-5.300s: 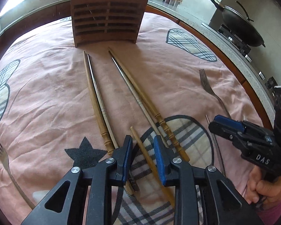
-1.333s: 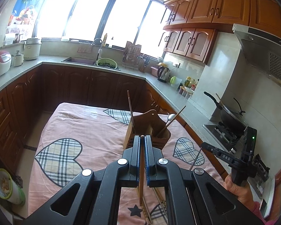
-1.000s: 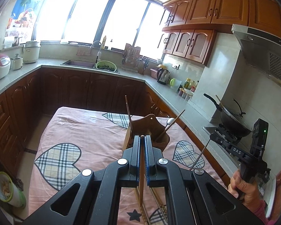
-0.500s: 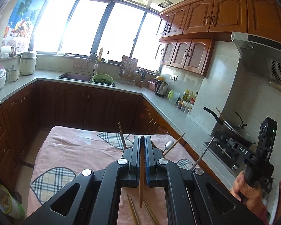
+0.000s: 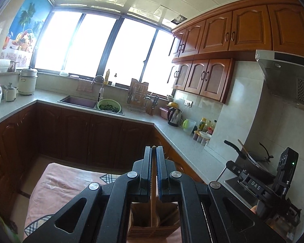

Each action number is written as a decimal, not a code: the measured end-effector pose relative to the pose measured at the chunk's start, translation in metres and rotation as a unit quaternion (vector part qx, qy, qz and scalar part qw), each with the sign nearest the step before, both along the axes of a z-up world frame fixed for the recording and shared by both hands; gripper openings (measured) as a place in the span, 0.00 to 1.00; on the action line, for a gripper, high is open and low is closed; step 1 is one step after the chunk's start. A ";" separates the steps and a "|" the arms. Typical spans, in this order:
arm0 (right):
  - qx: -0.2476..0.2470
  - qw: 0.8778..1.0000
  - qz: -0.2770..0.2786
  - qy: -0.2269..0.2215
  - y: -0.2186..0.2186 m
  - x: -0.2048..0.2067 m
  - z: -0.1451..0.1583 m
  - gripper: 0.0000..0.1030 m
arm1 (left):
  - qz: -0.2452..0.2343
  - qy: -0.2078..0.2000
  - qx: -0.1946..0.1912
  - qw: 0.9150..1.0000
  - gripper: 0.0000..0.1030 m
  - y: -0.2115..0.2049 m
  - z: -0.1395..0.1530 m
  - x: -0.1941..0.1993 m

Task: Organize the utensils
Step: 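Lower both chopsticks into the wooden holder, then open both tools to release the chopsticks in the holder, then move both open tools back down to the remaining chopsticks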

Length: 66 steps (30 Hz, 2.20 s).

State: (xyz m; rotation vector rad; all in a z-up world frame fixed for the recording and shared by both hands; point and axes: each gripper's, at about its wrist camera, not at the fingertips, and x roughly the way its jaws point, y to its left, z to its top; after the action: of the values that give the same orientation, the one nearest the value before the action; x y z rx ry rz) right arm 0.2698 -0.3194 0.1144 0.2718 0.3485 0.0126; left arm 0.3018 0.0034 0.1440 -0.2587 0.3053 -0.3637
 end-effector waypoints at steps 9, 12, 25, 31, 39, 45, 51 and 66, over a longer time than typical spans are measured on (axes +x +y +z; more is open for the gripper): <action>-0.006 1.000 -0.005 0.013 0.001 0.023 -0.052 0.03 | 0.028 0.041 -0.015 0.999 0.02 -0.012 -0.068 0.058; 0.000 1.000 -0.001 0.017 0.004 0.024 -0.070 0.03 | 0.037 0.062 -0.016 0.997 0.02 -0.020 -0.089 0.075; 0.007 0.998 -0.009 0.053 -0.002 0.028 -0.104 0.04 | 0.033 0.089 0.018 0.995 0.03 -0.051 -0.104 0.108; 0.016 0.998 -0.010 0.067 -0.006 0.030 -0.107 0.04 | 0.028 0.096 0.012 0.995 0.03 -0.030 -0.107 0.098; 0.014 0.997 -0.002 0.071 -0.002 0.031 -0.105 0.09 | 0.028 0.105 0.015 0.994 0.25 -0.024 -0.104 0.089; 0.039 0.998 0.010 0.049 -0.004 0.020 -0.095 0.46 | 0.034 0.100 0.012 0.994 0.55 -0.020 -0.100 0.073; 0.046 0.999 0.010 0.012 0.000 -0.003 -0.073 0.65 | 0.043 0.101 0.007 0.994 0.70 -0.006 -0.097 0.044; 0.044 0.998 0.010 0.031 0.008 -0.073 -0.079 0.84 | 0.051 0.140 0.024 0.989 0.79 0.012 -0.099 -0.052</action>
State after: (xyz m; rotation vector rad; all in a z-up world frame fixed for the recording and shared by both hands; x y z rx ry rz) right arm 0.1972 -0.3112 0.0359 0.3564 0.4139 0.0396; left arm 0.2500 0.0151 0.0446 -0.2771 0.5736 -0.2179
